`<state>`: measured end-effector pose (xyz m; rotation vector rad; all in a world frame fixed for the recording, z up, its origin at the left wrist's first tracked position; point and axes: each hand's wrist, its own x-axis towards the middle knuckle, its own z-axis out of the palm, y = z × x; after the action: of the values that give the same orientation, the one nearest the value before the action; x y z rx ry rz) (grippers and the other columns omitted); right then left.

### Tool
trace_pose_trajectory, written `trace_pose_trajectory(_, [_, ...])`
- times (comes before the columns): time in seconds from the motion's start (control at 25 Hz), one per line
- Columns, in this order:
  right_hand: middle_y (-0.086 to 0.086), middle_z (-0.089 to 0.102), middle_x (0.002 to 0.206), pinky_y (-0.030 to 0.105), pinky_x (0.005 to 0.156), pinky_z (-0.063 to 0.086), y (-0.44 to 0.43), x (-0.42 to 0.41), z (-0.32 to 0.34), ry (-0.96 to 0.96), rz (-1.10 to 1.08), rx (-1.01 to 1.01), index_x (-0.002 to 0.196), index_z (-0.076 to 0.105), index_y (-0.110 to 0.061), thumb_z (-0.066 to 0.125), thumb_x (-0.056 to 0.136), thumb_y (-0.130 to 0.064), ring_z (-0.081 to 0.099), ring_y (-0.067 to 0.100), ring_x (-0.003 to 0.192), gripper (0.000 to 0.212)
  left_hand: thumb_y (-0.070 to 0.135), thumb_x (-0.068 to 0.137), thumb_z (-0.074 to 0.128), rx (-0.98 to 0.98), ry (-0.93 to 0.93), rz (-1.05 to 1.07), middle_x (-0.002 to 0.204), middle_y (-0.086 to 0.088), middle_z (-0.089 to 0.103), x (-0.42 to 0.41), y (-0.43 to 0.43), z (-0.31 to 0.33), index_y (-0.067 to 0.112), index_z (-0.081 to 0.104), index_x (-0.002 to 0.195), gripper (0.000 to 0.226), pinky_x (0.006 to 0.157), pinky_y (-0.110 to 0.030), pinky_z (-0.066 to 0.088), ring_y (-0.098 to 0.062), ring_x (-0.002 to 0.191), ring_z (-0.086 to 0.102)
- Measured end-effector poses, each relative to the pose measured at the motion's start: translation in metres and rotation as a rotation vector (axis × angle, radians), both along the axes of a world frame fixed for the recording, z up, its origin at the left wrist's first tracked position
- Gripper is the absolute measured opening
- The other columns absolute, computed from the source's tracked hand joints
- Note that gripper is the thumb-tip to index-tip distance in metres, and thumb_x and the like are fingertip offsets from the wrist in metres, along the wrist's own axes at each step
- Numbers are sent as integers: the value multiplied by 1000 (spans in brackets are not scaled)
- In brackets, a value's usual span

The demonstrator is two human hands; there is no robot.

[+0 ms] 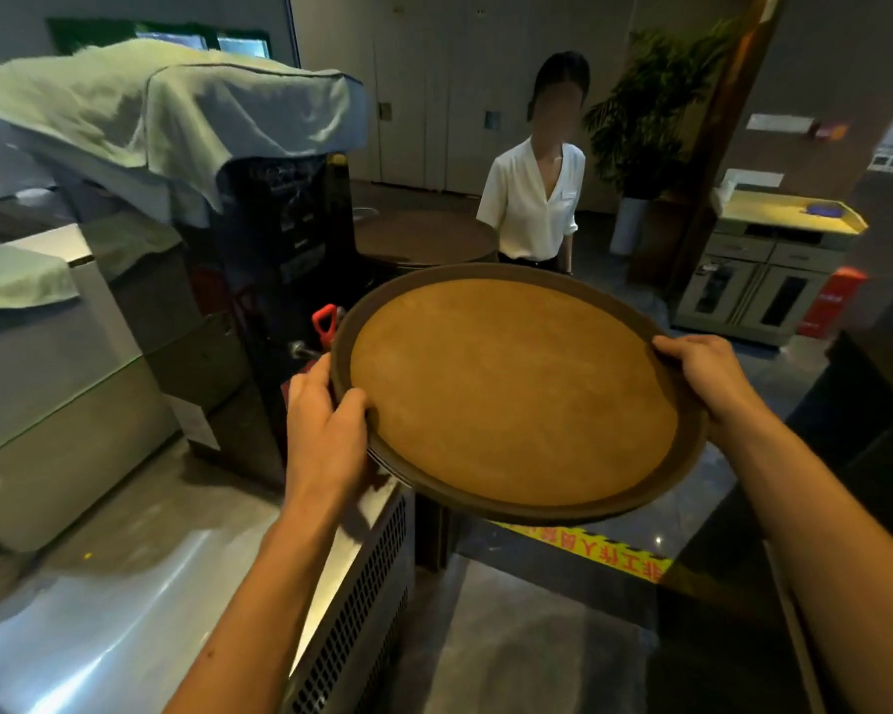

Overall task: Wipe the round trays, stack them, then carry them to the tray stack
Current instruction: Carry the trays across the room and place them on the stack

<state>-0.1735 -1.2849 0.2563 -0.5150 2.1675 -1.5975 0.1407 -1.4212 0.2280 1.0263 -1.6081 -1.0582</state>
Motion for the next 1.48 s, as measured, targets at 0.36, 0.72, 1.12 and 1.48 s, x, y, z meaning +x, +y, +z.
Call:
trace_pose_trajectory(0.36, [26,66,92,43,72,51,-210,-184,4,123,219,29,110,63,8,55,96,-28,64,32,80,40,21,80,49,-3,16,163,102,19,39,-164,-127,-18,73,36,100,58,72,-17,34,22,85,40])
trace_pose_trajectory(0.72, [34,65,104,39,65,50,-399,-282,-3,85,371,45,106,62,14,59,93,-19,62,34,73,35,26,76,42,79,54,393,118,1,55,-274,-245,-9,37,40,133,58,91,-48,48,-27,113,49])
trace_pose_trajectory(1.12, [24,64,98,47,84,51,-507,-288,-30,207,516,207,102,62,5,52,99,-25,63,35,92,31,15,90,37,135,-89,504,137,-6,43,-287,-313,-35,28,21,149,63,91,-33,29,-25,130,23])
trace_pose_trajectory(1.48, [14,58,82,38,71,44,-555,-277,-30,474,583,295,86,57,-9,49,100,-24,57,27,78,22,11,91,38,107,-109,522,95,12,51,-285,-338,-26,19,39,138,48,87,-37,42,-25,109,52])
